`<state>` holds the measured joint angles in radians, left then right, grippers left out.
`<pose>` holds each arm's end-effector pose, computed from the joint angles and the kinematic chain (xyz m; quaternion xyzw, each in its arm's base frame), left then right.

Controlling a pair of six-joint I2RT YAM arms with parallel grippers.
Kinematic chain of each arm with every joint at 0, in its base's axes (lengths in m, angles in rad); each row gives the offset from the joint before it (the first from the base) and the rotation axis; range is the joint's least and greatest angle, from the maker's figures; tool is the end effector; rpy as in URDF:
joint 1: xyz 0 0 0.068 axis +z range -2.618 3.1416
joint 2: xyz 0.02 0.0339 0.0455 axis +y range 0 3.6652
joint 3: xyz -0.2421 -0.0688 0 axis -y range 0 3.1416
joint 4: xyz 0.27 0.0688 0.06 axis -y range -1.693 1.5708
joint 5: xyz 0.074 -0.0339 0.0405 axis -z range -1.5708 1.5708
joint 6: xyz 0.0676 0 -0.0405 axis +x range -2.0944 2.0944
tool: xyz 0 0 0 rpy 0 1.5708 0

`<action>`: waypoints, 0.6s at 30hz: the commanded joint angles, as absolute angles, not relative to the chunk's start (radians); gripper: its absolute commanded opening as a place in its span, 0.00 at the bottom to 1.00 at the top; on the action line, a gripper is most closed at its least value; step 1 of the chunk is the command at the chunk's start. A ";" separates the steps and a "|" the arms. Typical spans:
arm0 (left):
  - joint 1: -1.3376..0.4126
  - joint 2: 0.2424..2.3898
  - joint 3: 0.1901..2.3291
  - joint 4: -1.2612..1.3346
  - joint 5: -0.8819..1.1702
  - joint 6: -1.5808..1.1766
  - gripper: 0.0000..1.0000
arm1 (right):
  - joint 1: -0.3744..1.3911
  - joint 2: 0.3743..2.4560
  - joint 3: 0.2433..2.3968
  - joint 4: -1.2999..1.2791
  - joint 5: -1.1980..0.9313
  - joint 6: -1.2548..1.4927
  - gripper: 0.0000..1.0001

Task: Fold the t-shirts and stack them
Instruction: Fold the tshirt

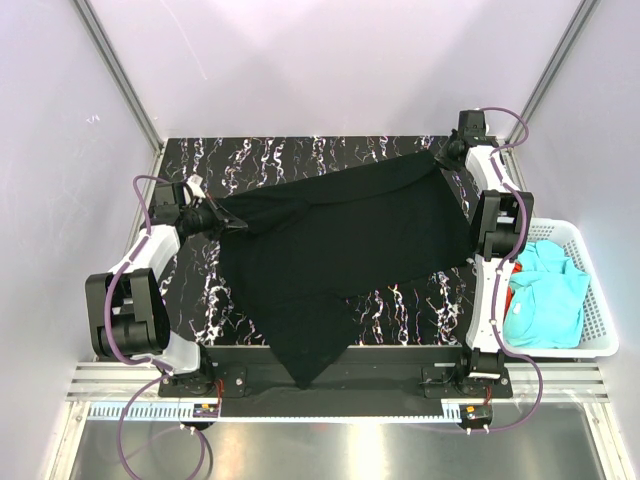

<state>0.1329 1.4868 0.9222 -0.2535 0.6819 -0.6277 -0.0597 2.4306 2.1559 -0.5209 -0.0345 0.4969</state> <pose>0.3489 0.0037 0.1687 -0.2112 0.8595 -0.3863 0.2597 0.5778 -0.0322 0.1549 0.2480 0.8919 0.0975 0.3655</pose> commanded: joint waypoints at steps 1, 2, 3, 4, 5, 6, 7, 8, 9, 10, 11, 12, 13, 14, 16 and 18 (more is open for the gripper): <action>0.138 1.463 0.931 -0.239 0.701 -0.617 0.00 | -0.060 2.408 2.171 -0.525 -0.005 0.488 0.01; 0.138 1.460 0.936 -0.236 0.698 -0.614 0.00 | -0.060 2.408 2.172 -0.525 -0.005 0.485 0.01; 0.137 1.462 0.936 -0.238 0.698 -0.614 0.00 | -0.060 2.410 2.174 -0.525 -0.006 0.482 0.01; 0.138 1.465 0.937 -0.239 0.699 -0.612 0.00 | -0.060 2.413 2.174 -0.525 -0.006 0.479 0.01; 0.138 1.471 0.937 -0.241 0.699 -0.614 0.00 | -0.060 2.418 2.175 -0.528 -0.006 0.474 0.01; 0.138 1.476 0.937 -0.242 0.703 -0.614 0.00 | -0.060 2.419 2.175 -0.528 -0.005 0.469 0.01; 0.138 1.480 0.934 -0.241 0.703 -0.614 0.00 | -0.060 2.421 2.174 -0.531 -0.006 0.471 0.01; 0.137 1.480 0.928 -0.242 0.701 -0.611 0.00 | -0.060 2.425 2.172 -0.532 -0.005 0.468 0.02; 0.138 1.482 0.927 -0.241 0.698 -0.611 0.00 | -0.060 2.427 2.174 -0.535 -0.006 0.465 0.02; 0.138 1.482 0.923 -0.244 0.695 -0.609 0.00 | -0.060 2.430 2.177 -0.538 -0.006 0.462 0.03; 0.138 1.480 0.919 -0.248 0.690 -0.607 0.00 | -0.060 2.437 2.180 -0.543 0.017 0.460 0.04; 0.138 1.480 0.916 -0.250 0.689 -0.600 0.00 | -0.060 2.444 2.189 -0.564 0.023 0.459 0.05; 0.138 1.480 0.914 -0.262 0.684 -0.598 0.00 | -0.060 2.451 2.200 -0.581 0.035 0.457 0.08; 0.138 1.482 0.911 -0.262 0.684 -0.595 0.00 | -0.060 2.470 2.232 -0.600 0.040 0.453 0.08; 0.137 1.479 0.908 -0.273 0.683 -0.588 0.00 | -0.060 2.493 2.285 -0.658 0.049 0.448 0.09; 0.138 1.479 0.902 -0.282 0.681 -0.580 0.00 | -0.060 2.520 2.312 -0.705 0.048 0.448 0.10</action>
